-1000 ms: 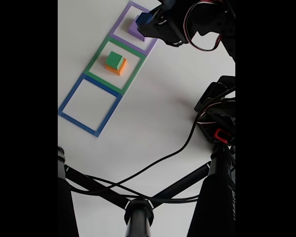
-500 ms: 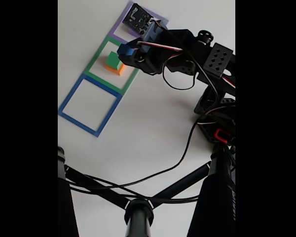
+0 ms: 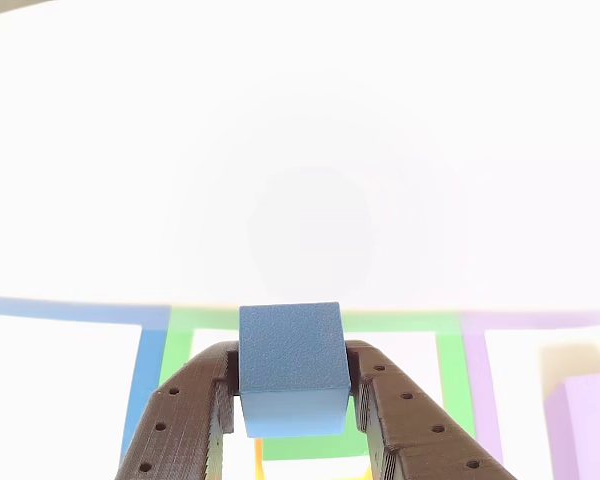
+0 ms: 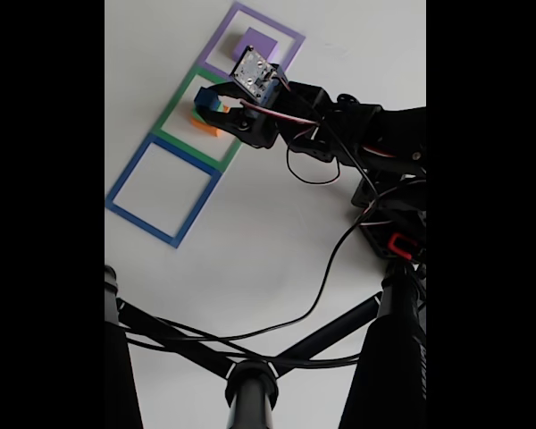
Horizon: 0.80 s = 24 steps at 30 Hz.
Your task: Tower of hanoi
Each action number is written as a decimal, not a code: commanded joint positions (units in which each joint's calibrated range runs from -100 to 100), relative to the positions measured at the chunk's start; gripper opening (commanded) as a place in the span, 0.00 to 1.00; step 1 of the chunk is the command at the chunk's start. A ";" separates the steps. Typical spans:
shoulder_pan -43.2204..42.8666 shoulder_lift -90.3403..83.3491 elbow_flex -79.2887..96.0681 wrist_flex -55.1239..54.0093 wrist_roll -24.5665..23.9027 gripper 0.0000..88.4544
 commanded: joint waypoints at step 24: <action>1.14 21.79 0.79 -28.69 0.00 0.03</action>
